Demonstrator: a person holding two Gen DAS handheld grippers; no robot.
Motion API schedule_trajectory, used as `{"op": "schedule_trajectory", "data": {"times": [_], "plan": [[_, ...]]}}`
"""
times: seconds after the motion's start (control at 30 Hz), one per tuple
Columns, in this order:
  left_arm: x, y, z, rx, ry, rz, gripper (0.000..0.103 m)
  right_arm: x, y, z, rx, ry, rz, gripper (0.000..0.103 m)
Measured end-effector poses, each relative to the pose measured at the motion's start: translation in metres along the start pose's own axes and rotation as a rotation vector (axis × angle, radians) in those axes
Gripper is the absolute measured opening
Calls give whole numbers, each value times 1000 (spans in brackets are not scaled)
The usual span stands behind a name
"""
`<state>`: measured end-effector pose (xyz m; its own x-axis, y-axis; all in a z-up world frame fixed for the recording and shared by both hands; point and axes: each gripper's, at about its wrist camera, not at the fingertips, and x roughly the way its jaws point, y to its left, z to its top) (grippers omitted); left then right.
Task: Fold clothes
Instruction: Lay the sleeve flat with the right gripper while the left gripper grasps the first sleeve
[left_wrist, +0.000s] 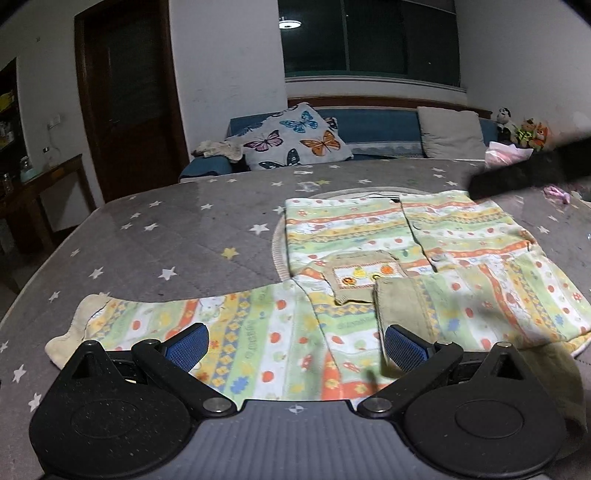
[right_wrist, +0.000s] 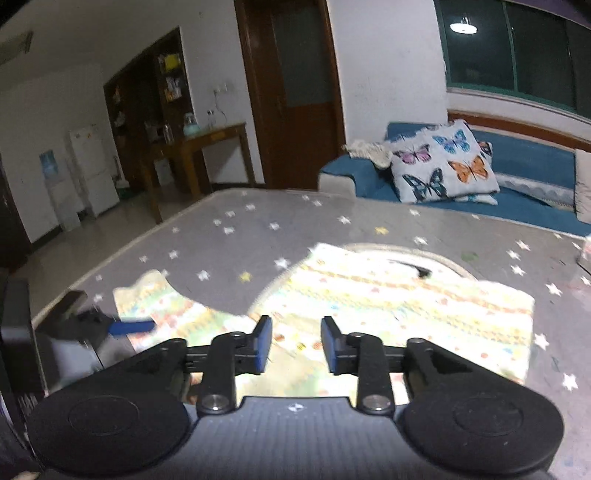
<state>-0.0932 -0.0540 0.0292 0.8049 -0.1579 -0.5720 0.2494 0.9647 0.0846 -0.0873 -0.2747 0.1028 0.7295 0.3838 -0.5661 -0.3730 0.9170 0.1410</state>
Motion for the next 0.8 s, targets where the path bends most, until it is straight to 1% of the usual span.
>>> {"op": "schedule_trajectory", "data": {"times": [0.1, 0.27, 0.37, 0.43, 0.5, 0.53, 0.57, 0.7, 0.8], "plan": [[2, -2, 3, -2, -5, -2, 103, -4, -15, -17, -9, 51, -56, 32], [10, -16, 9, 19, -2, -19, 103, 0, -50, -62, 39, 163, -140, 32], [16, -27, 12, 36, 5, -30, 103, -2, -66, -80, 69, 191, -179, 33], [20, -33, 14, 47, 11, -35, 103, -5, -74, -89, 80, 192, -189, 33], [25, -37, 14, 56, 21, -34, 103, -9, -77, -89, 74, 188, -189, 35], [28, -39, 14, 60, 26, -31, 103, -11, -77, -87, 68, 179, -193, 39], [30, -41, 14, 64, 32, -26, 103, -12, -76, -84, 62, 171, -198, 41], [38, -43, 12, 76, 48, -7, 103, -9, -81, -75, 75, 134, -207, 42], [42, -41, 9, 78, 59, 3, 103, 5, -90, -77, 101, 151, -218, 42]]}}
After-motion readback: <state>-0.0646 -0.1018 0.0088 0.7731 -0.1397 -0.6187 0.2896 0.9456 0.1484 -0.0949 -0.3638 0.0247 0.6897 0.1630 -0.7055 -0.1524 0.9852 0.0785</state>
